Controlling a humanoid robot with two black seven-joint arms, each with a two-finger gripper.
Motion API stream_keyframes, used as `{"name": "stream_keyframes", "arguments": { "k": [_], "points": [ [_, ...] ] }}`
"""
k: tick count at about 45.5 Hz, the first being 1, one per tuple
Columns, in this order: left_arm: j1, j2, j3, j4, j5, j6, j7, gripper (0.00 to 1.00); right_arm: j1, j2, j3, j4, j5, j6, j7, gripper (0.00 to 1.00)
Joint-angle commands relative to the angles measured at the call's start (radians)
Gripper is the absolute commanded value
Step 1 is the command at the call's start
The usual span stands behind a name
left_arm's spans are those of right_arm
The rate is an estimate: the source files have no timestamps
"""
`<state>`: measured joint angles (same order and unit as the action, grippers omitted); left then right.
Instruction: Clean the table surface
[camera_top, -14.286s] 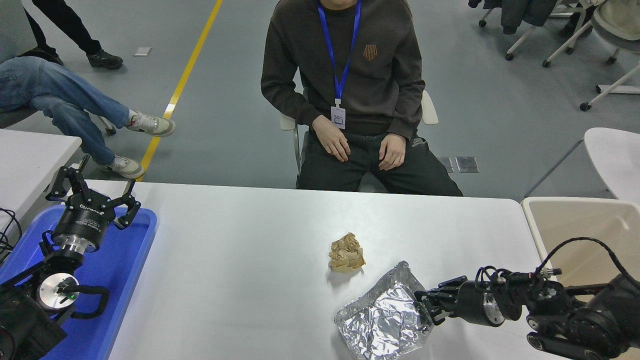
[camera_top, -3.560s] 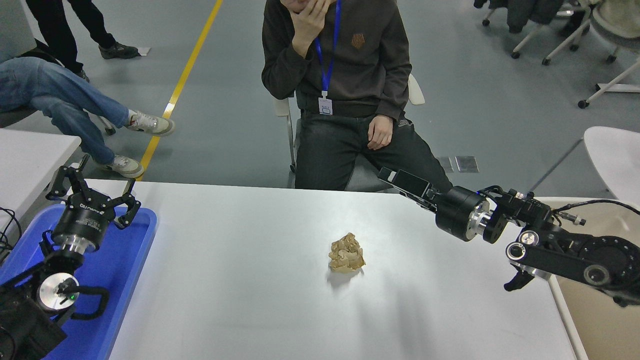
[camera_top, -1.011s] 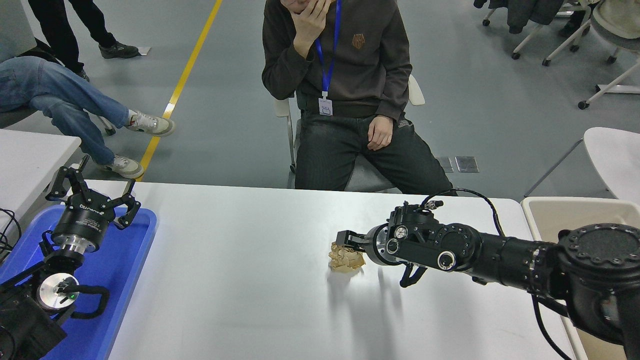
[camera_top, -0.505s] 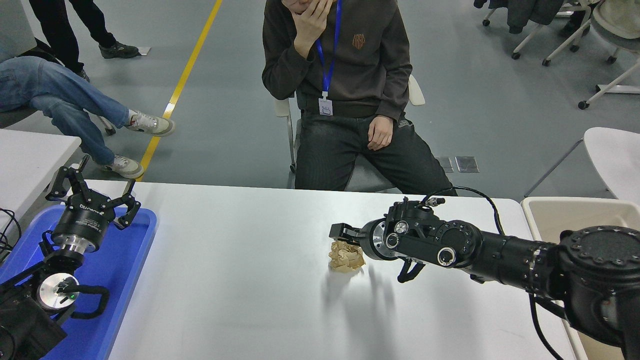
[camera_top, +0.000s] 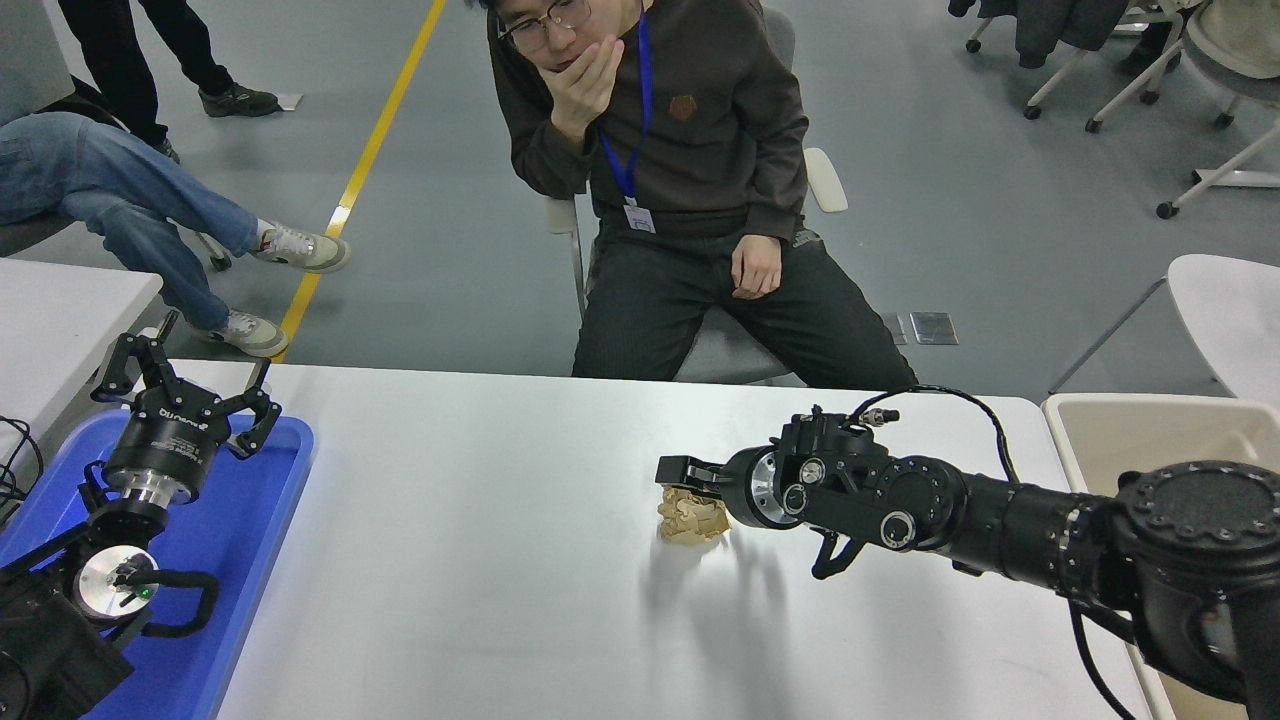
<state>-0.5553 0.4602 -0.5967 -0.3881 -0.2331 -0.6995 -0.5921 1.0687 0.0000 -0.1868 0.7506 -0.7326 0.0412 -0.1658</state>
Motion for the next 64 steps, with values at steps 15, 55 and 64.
{"name": "stream_keyframes", "arguments": {
  "k": [15, 55, 64],
  "points": [
    [0.000, 0.000, 0.000, 0.000, 0.000, 0.000, 0.000, 1.00, -0.033, 0.000, -0.056, -0.022, -0.074, -0.003, 0.068, 0.98],
    [0.000, 0.000, 0.000, 0.000, 0.000, 0.000, 0.000, 1.00, -0.102, 0.000, -0.080, -0.017, -0.177, -0.024, 0.068, 0.27],
    [0.000, 0.000, 0.000, 0.000, 0.000, 0.000, 0.000, 1.00, -0.105, 0.000, -0.077, -0.014, -0.163, -0.021, 0.068, 0.00]
  ]
}}
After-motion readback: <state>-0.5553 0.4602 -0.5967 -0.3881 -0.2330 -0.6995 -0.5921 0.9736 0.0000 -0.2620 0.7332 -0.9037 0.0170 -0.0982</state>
